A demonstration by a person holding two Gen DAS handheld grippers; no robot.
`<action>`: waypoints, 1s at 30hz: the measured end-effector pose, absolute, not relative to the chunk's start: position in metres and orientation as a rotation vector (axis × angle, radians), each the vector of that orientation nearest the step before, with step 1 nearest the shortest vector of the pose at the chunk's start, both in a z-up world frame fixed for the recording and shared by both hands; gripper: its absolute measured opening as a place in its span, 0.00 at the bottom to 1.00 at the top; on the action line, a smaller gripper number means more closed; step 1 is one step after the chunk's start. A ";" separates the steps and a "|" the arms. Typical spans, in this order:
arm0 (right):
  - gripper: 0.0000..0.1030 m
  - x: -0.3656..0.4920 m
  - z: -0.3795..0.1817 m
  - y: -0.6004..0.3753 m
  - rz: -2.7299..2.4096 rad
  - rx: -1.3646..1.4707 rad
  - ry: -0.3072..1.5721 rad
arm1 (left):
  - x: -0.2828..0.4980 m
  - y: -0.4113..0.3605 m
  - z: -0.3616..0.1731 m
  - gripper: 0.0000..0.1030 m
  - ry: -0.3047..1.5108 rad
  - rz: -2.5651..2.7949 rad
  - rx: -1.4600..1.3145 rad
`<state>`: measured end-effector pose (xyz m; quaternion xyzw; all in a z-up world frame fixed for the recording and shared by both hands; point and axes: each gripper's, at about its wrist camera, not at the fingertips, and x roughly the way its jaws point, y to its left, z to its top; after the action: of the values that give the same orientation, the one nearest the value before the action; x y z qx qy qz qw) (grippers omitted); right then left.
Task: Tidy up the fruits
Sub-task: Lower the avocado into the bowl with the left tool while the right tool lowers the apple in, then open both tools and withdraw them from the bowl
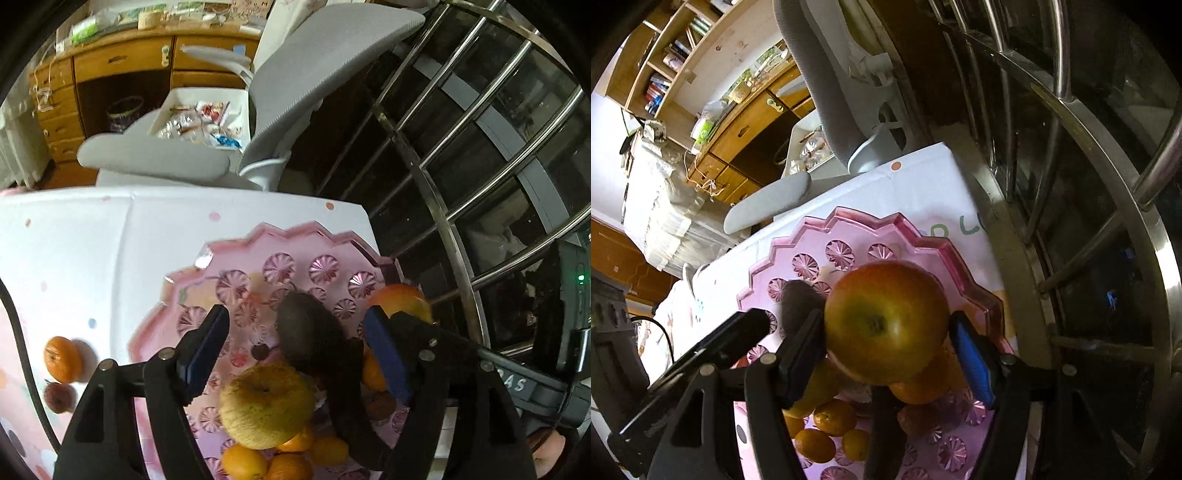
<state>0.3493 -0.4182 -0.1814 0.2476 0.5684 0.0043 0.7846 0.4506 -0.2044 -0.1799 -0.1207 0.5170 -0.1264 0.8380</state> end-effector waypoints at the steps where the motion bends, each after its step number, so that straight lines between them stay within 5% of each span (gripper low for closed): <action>1: 0.67 0.349 -0.178 -0.417 0.009 0.532 1.214 | 0.450 -0.203 -0.178 0.72 1.090 -0.269 -0.257; 30: 0.68 0.259 -0.113 -0.306 -0.029 0.586 1.154 | 0.322 -0.047 -0.125 0.72 1.113 -0.231 -0.250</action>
<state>0.2593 -0.3064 -0.1131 0.2731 0.5376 -0.0137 0.7976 0.3215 -0.0474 -0.1254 -0.1183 0.5258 -0.1089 0.8353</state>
